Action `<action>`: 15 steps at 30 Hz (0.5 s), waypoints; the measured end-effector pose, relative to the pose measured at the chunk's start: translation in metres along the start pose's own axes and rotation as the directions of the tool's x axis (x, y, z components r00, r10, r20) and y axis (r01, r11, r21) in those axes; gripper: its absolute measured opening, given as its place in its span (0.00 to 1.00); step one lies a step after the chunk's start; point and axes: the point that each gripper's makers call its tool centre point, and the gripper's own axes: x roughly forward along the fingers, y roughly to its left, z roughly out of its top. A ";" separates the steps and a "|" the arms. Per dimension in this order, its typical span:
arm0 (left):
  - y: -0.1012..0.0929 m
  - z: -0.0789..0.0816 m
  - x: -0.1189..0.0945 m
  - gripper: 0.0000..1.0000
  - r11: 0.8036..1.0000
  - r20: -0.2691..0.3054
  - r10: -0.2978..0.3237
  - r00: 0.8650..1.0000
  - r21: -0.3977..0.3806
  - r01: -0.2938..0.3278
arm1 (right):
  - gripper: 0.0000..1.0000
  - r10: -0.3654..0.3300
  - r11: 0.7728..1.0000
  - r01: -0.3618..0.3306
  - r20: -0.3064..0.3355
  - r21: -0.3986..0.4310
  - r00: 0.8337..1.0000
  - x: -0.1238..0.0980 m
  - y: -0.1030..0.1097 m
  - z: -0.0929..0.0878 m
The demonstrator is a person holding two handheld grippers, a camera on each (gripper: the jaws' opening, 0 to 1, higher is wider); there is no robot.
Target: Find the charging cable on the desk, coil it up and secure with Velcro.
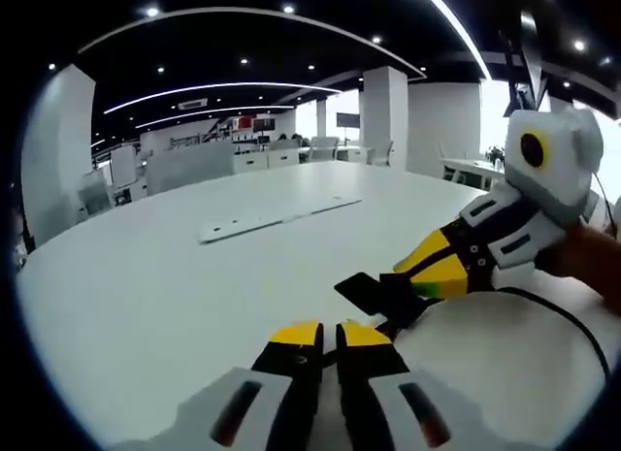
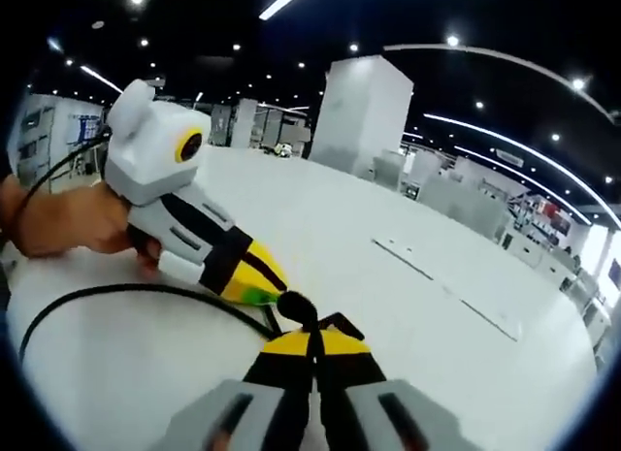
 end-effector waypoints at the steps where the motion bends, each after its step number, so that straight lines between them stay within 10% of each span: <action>1: 0.000 0.000 -0.001 0.07 1.000 -0.001 0.000 1.000 0.001 0.000 | 0.03 0.006 1.000 -0.005 -0.001 0.024 1.000 -0.001 0.001 0.001; 15: -0.001 -0.001 -0.002 0.07 1.000 -0.006 -0.003 1.000 0.009 0.003 | 0.03 0.053 0.996 -0.048 -0.058 0.081 0.997 0.002 0.011 -0.008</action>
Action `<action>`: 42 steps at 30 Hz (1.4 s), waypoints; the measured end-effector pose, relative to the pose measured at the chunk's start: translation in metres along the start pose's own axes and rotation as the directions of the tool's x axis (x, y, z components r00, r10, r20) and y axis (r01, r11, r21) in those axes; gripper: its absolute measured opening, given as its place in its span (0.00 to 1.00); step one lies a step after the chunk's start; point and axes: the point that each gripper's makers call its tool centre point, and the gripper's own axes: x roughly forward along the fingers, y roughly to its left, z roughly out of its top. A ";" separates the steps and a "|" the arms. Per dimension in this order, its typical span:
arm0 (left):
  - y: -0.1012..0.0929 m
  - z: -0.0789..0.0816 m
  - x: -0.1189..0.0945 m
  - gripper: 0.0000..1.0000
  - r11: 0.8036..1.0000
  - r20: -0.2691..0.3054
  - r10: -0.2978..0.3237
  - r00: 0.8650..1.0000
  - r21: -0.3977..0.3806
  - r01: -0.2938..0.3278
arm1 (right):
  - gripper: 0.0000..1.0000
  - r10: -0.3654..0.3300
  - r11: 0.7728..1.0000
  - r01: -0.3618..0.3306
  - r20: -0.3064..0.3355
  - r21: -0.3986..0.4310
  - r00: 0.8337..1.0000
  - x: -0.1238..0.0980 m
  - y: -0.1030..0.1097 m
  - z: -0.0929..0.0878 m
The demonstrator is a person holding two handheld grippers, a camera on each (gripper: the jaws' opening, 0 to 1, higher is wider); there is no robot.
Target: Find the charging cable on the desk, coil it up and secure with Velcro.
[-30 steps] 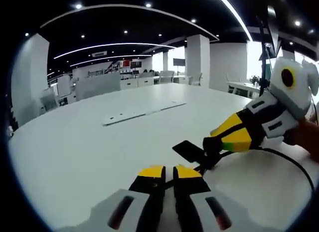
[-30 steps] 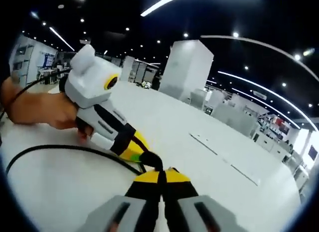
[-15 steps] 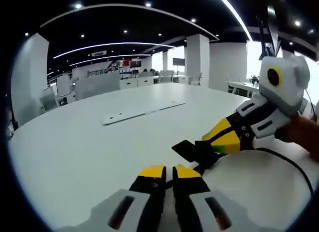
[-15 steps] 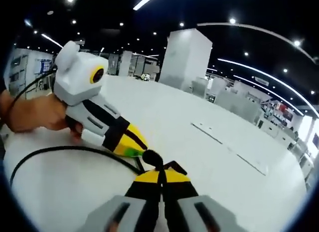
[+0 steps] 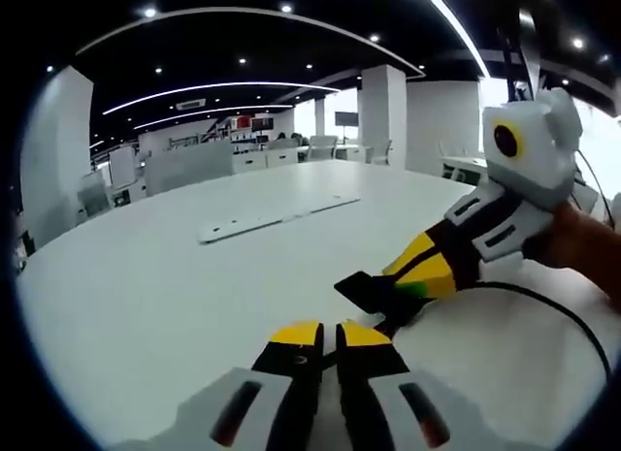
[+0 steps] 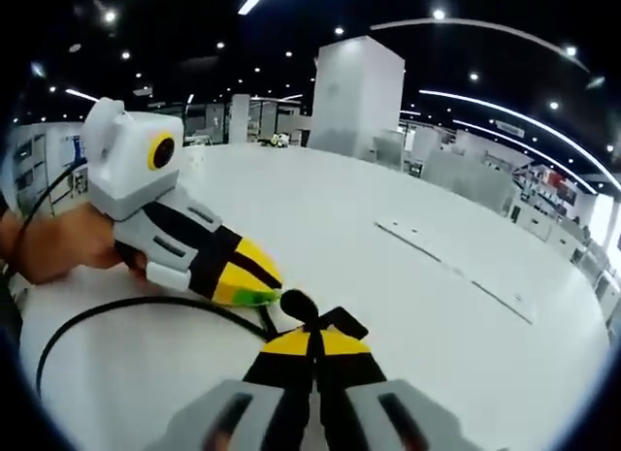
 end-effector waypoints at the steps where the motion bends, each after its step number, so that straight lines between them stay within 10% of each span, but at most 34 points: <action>1: 0.000 0.000 0.000 0.07 1.000 0.000 0.000 1.000 0.000 0.000 | 0.03 0.005 1.000 -0.005 -0.002 0.000 1.000 0.000 0.000 0.000; 42: 0.006 0.001 0.007 0.07 1.000 0.001 -0.004 1.000 0.008 0.004 | 0.02 0.024 0.999 -0.027 -0.153 -0.018 0.988 0.010 -0.005 -0.006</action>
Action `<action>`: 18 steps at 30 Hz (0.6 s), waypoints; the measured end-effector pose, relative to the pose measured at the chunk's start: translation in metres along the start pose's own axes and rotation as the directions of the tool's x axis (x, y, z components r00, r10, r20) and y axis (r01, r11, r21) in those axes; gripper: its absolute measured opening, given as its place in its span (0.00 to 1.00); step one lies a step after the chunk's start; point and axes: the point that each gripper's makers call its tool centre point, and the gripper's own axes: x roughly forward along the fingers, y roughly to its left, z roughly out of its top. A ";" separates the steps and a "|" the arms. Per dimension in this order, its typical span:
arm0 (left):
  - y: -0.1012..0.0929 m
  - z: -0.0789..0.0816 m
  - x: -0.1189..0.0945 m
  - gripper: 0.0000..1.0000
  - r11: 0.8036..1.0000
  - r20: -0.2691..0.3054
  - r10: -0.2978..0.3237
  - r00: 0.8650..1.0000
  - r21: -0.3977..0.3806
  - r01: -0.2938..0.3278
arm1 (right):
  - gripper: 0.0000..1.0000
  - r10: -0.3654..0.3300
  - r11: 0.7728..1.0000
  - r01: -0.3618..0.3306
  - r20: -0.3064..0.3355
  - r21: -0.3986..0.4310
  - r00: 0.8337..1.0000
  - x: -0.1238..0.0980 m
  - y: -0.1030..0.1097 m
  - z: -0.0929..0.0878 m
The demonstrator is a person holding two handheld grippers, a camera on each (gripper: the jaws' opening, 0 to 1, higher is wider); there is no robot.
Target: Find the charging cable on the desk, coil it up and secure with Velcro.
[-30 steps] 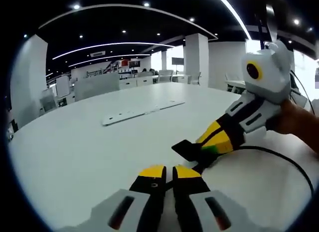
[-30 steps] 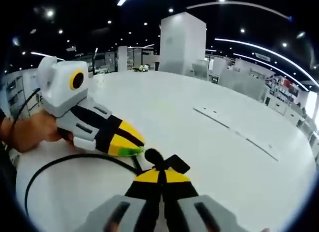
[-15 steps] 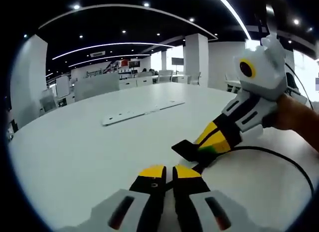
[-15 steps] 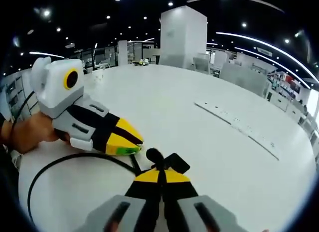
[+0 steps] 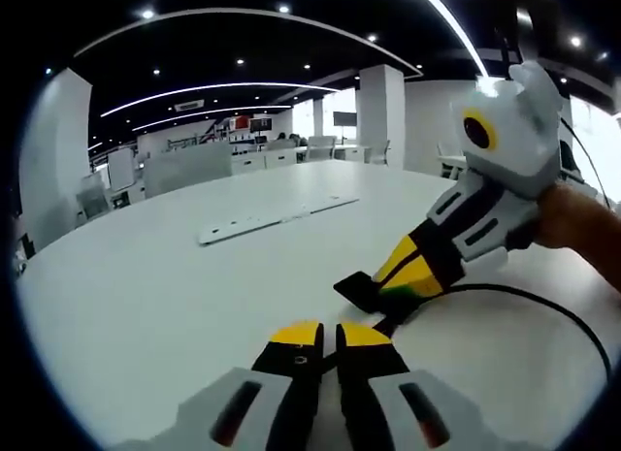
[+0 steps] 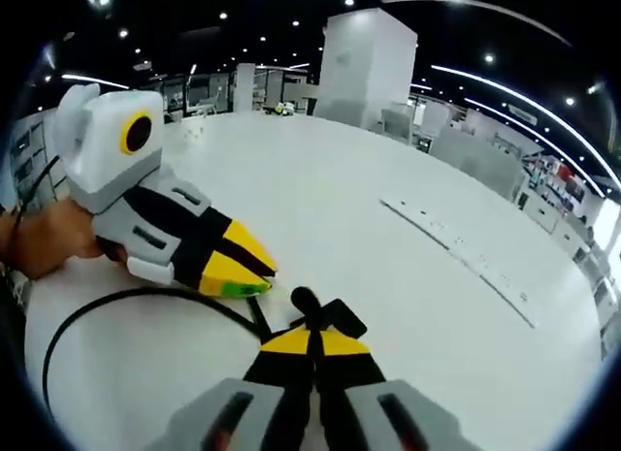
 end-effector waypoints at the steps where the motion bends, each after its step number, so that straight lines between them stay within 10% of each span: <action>1: 0.000 0.000 0.000 0.07 1.000 0.000 0.000 1.000 0.000 0.000 | 0.02 0.006 1.000 -0.006 0.003 0.014 1.000 0.000 0.000 0.000; 18: -0.002 -0.001 -0.002 0.07 1.000 0.000 -0.004 1.000 0.003 0.004 | 0.03 -0.026 0.999 0.027 0.025 -0.041 0.999 0.004 -0.005 0.002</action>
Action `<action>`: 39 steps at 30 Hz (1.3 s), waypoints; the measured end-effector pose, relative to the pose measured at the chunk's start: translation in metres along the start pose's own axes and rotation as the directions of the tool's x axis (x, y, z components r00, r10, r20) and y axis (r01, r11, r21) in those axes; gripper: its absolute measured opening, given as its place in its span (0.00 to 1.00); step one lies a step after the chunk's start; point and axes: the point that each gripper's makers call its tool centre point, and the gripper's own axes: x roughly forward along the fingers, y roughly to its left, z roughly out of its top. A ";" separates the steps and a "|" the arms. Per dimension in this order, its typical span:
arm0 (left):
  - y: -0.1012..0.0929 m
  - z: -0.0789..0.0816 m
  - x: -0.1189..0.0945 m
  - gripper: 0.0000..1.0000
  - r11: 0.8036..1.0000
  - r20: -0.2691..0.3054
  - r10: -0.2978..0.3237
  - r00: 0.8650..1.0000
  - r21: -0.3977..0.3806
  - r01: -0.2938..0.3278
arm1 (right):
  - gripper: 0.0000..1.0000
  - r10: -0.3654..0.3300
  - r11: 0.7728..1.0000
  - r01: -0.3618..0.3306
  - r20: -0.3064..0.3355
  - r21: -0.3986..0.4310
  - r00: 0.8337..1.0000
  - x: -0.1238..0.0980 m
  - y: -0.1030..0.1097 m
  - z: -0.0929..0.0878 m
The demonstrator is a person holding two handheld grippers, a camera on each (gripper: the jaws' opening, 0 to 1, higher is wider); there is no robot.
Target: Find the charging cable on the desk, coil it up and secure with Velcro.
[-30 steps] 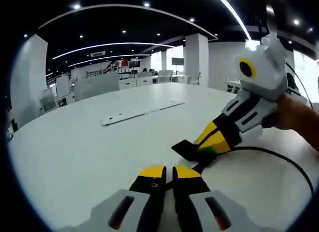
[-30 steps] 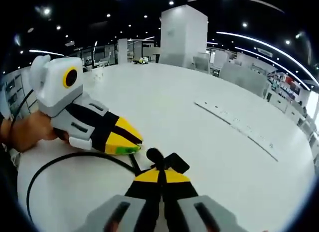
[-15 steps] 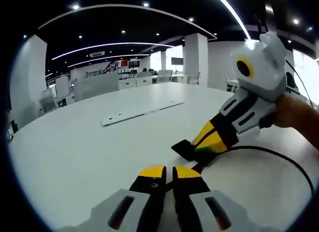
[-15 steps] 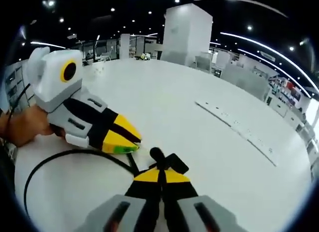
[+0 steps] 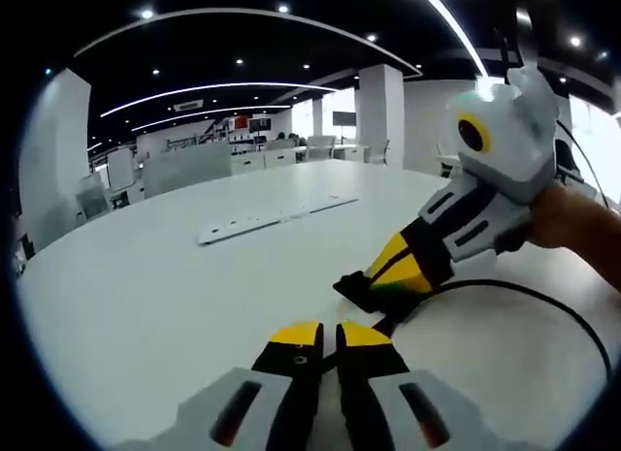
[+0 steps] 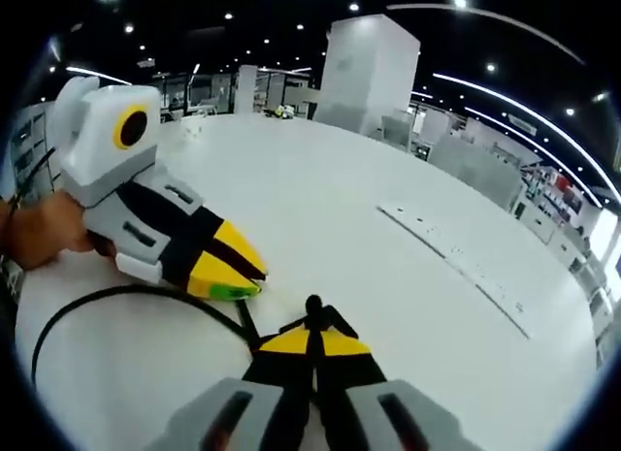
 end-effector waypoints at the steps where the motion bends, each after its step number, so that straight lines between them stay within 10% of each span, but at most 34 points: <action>1: 0.000 0.000 0.000 0.07 1.000 0.000 0.000 1.000 0.000 0.000 | 0.03 0.000 1.000 0.000 0.002 0.000 1.000 0.001 -0.001 0.001; 39: -0.002 -0.001 -0.005 0.07 1.000 -0.002 -0.004 1.000 0.003 0.004 | 0.03 -0.081 0.996 0.081 0.008 0.029 0.997 0.015 -0.024 0.011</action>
